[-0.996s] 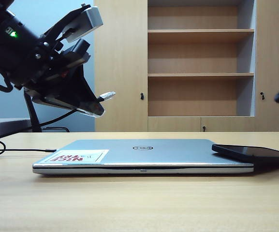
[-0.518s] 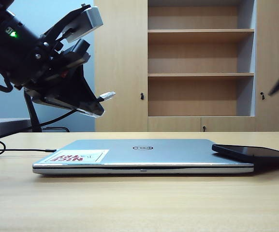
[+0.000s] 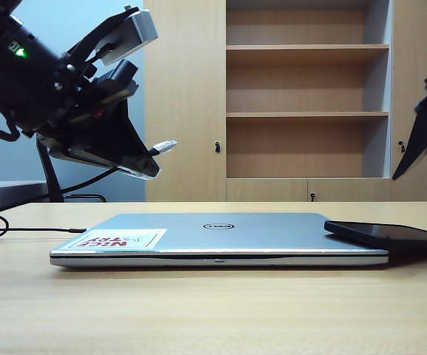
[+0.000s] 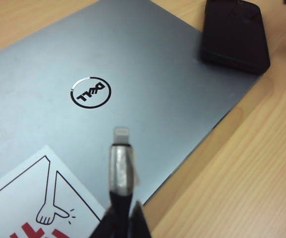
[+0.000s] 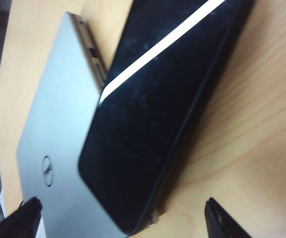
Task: Pick up the charging cable and the phone, plug the charging cable into the charging port on the phone, and finally place them back on the table.
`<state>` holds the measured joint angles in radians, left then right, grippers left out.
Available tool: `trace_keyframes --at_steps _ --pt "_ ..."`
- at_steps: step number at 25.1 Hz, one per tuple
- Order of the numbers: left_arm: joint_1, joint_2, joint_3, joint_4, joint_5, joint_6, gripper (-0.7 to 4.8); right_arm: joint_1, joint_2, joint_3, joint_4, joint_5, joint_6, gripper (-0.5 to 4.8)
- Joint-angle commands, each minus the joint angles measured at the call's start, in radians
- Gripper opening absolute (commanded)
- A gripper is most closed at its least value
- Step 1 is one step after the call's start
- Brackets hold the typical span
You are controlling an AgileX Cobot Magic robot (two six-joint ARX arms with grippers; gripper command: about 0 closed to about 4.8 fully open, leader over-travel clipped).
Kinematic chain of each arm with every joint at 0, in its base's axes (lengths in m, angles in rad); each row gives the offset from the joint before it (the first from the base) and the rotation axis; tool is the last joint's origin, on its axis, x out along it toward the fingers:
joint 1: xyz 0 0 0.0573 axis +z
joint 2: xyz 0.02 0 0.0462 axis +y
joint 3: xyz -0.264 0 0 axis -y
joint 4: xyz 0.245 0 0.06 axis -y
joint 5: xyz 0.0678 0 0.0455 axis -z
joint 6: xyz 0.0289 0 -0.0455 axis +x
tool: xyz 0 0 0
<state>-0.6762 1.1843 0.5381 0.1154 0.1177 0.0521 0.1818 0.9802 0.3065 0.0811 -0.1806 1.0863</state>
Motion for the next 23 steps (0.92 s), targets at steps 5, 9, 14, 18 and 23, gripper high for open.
trace_keyframes --at_steps 5,9,14,18,23 --pt "-0.002 -0.004 0.004 0.013 0.002 0.003 -0.06 -0.014 0.168 0.005 0.190 -0.031 0.018 4.58" --pt "-0.002 -0.004 0.004 0.013 0.002 0.003 -0.06 -0.016 0.239 0.005 0.249 -0.032 0.050 4.58" --pt "-0.002 -0.004 0.004 0.013 0.002 0.003 -0.06 -0.038 0.358 0.005 0.390 -0.077 0.109 4.58" --pt "-0.002 -0.004 0.004 0.013 0.002 0.003 -0.06 -0.042 0.434 0.005 0.457 -0.089 0.119 4.46" --pt "-0.002 -0.004 0.004 0.013 0.002 0.003 -0.06 -0.043 0.497 0.005 0.515 -0.084 0.118 4.26"
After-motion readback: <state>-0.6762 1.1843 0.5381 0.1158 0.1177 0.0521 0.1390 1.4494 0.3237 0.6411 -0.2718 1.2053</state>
